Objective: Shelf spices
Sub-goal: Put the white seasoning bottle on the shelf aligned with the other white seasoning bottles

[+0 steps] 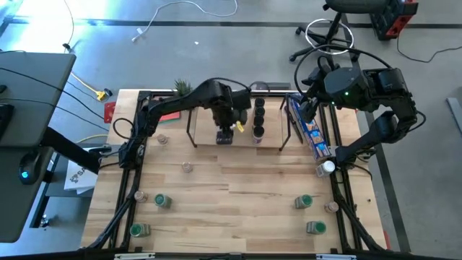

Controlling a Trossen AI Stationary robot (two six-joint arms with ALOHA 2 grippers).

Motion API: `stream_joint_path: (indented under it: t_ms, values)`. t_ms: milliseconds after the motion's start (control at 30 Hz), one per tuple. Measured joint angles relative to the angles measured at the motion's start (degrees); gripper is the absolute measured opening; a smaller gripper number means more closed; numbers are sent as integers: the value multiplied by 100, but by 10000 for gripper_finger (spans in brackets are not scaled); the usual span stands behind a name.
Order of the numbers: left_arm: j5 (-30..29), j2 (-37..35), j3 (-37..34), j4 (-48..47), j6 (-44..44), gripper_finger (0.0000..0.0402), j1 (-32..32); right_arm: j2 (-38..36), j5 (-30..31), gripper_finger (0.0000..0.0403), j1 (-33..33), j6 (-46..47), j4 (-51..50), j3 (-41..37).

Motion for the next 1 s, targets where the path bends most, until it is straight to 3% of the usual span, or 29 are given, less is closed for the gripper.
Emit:
stream_joint_path:
  t_ms: [233,400,900,1000]
  values:
    - [150,14,-919,806,-117,99,-49,2,27,281,1,6,-1,0]
    - [-131,15,-1271,1379,-216,47,-45,2,26,281,-1,30,1,0]
    - [-486,15,-1318,2217,116,2,53,2,26,281,0,32,-1,0]
    - [-377,-6,-1098,1804,-46,1,77,2,26,281,-1,32,-1,0]
